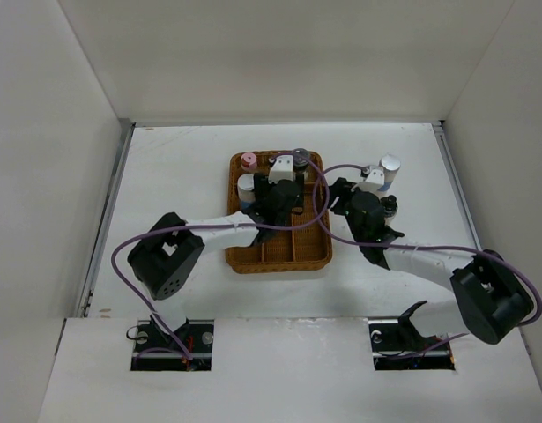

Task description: Organize the condiment bottles

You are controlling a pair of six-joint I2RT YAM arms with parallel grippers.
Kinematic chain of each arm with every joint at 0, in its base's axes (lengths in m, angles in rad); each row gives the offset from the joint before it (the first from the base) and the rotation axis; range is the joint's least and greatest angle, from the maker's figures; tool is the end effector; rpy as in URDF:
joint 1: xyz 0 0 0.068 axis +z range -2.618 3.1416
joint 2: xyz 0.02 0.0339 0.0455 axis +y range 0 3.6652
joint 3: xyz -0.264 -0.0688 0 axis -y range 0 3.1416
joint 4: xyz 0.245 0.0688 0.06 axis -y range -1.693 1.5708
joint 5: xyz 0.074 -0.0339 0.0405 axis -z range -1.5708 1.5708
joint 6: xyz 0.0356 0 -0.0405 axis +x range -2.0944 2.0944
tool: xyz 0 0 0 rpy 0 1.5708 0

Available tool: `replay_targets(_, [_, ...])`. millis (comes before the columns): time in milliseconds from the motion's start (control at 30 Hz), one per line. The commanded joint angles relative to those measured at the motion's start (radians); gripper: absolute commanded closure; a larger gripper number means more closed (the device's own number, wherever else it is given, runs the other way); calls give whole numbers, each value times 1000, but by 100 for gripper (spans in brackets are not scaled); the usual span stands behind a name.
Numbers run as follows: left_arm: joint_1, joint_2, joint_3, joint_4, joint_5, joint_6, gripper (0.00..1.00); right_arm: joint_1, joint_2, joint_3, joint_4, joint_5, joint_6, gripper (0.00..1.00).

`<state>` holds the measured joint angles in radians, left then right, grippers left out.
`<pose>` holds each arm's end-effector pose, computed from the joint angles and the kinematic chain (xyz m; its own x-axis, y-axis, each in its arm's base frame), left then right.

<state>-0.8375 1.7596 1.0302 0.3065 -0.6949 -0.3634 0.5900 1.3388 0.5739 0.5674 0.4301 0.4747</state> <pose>0.2744 -0.2705 0.2127 -0.3207 -0.0519 -0.9458 0.0705 0.9944 -0.0785 0.2425 0.1445 0.2232 -0.2209 0.3521 -0.9095 -0.0731 0.9240 0.3754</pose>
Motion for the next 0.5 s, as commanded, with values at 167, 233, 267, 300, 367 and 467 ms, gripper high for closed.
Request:
replay_targets(167, [-30,-130,30,54,12,12,16,7,-66,-6,43,-4,2,29])
replay_targets(233, [-42,-172,19,57,0,21,16,8,-70,-6,34,-4,2,29])
replay_targets(267, [-50,-192,13,59,-2,26,16,8,-70,-5,31,-5,2,29])
replay_targets(300, [-56,-205,8,62,-5,27,16,8,-70,-2,29,-7,2,29])
replay_targets(367, [-74,-247,-19,74,-12,34,16,8,-69,1,28,-8,1,31])
replay_targets(467, [-90,-296,-70,97,-21,38,16,8,-61,9,22,-10,-4,35])
